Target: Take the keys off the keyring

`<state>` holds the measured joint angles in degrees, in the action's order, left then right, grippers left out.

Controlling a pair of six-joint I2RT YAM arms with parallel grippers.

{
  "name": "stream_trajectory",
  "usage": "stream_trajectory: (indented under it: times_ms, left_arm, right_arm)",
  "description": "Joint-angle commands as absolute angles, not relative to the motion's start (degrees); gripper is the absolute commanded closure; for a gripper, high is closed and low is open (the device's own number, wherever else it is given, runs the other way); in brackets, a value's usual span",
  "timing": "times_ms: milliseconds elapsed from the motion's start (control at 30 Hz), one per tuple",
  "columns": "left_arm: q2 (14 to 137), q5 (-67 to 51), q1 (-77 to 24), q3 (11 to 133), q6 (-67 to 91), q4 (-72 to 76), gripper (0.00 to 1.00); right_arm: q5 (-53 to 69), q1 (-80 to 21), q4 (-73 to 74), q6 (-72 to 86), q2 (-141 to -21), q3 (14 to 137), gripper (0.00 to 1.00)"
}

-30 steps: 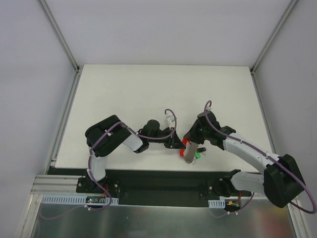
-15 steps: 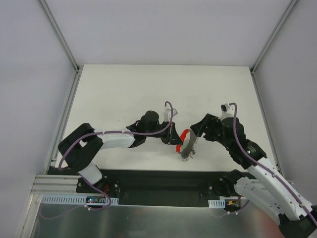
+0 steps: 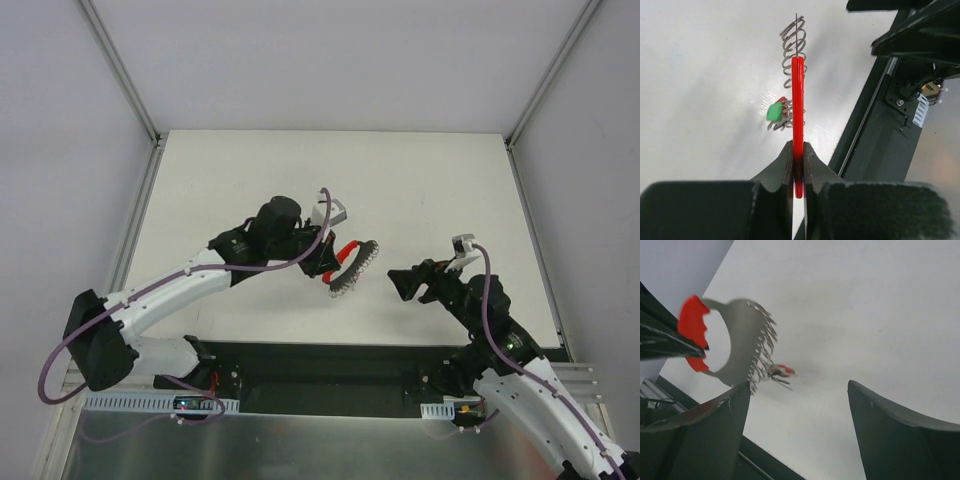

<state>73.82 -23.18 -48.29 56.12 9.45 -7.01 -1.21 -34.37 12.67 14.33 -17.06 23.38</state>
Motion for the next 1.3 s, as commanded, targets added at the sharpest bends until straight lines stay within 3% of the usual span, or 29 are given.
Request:
stream_trajectory:
  times_ms: [0, 233, 567, 867, 1200, 1267]
  left_arm:
    - [68.56, -25.37, -44.04, 60.64, -3.15, -16.69, 1.0]
    - [64.26, -43.66, -36.56, 60.3, -6.5, -20.3, 1.0]
    - [62.75, -53.51, -36.56, 60.73, -6.94, -20.39, 1.0]
    - [63.37, -55.81, -36.56, 62.49, -5.71, -20.39, 1.0]
    - [62.32, -55.81, -36.56, 62.14, -5.8, -20.39, 1.0]
    - [62.14, -55.38, -36.56, 62.05, -6.06, -20.39, 1.0]
  right_arm:
    - [10.43, -34.63, -3.12, 11.16, -20.29, 18.82, 0.19]
    - [17.13, -35.07, -19.41, 9.41, -27.42, 13.1, 0.23]
    - [17.75, -37.88, -41.26, -0.35, -33.48, 7.05, 0.28]
    - [20.65, -44.99, -49.21, -8.08, -39.37, 8.87, 0.33]
    - [18.54, -50.62, -56.33, -8.88, -49.04, 10.72, 0.54]
    - [19.68, -51.06, -58.26, -8.61, -50.09, 10.55, 0.55]
